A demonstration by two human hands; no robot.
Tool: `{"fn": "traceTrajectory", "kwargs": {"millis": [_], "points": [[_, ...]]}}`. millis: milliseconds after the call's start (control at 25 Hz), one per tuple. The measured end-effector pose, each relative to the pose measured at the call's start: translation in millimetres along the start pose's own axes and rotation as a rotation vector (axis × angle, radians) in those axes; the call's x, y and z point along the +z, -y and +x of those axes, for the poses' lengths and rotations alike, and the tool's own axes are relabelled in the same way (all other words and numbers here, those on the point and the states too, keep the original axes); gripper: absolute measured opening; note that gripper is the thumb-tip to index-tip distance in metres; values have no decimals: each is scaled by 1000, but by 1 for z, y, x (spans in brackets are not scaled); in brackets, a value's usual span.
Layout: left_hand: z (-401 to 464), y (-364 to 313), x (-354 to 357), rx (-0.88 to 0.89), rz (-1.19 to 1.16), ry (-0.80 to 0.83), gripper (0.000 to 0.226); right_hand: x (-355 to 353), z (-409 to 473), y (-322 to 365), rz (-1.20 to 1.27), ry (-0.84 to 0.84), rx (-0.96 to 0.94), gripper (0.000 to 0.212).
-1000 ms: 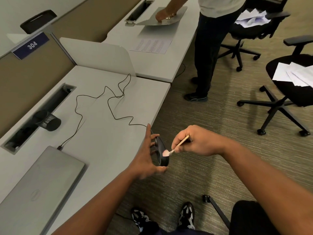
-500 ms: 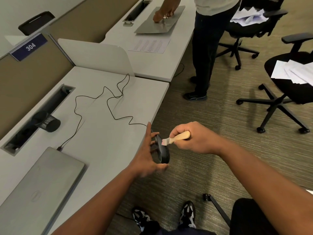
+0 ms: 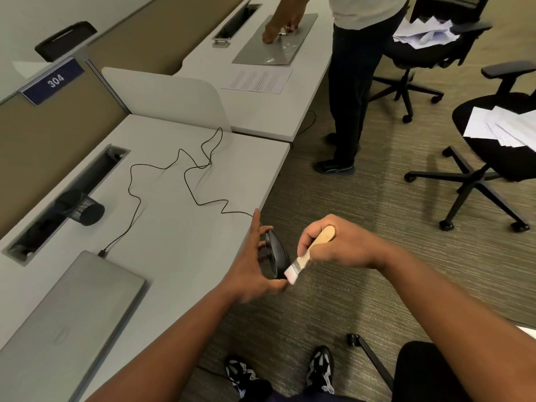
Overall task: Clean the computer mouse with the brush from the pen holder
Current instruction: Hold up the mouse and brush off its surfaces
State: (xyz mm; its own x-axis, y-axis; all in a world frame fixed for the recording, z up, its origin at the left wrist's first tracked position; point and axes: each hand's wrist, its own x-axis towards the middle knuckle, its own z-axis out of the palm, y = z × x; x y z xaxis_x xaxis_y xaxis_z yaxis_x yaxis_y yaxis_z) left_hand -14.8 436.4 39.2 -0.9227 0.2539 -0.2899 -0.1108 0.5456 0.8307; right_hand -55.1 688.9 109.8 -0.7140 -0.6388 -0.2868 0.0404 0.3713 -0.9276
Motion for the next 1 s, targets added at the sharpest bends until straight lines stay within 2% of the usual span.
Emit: {"fn": "traceTrajectory", "kwargs": {"millis": [120, 320, 440, 720, 800, 880, 1000], "points": [[-1, -2, -1, 3, 6, 13, 161, -1, 3, 3, 76, -142, -48, 15], [-3, -2, -1, 11, -11, 39, 161, 11, 15, -4, -51, -323, -31, 14], [-4, -2, -1, 14, -13, 34, 162, 10, 14, -4, -21, -261, 15, 17], [-5, 2, 0, 8, 5, 12, 161, 0, 8, 1, 100, 92, 130, 19], [-3, 4, -1, 5, -19, 27, 162, 0, 8, 1, 138, 28, 91, 20], [-3, 3, -1, 1, -32, 31, 163, -1, 10, -1, 137, -125, 25, 21], [-3, 0, 1, 7, -23, 37, 162, -1, 15, -6, -68, -251, -50, 21]]}}
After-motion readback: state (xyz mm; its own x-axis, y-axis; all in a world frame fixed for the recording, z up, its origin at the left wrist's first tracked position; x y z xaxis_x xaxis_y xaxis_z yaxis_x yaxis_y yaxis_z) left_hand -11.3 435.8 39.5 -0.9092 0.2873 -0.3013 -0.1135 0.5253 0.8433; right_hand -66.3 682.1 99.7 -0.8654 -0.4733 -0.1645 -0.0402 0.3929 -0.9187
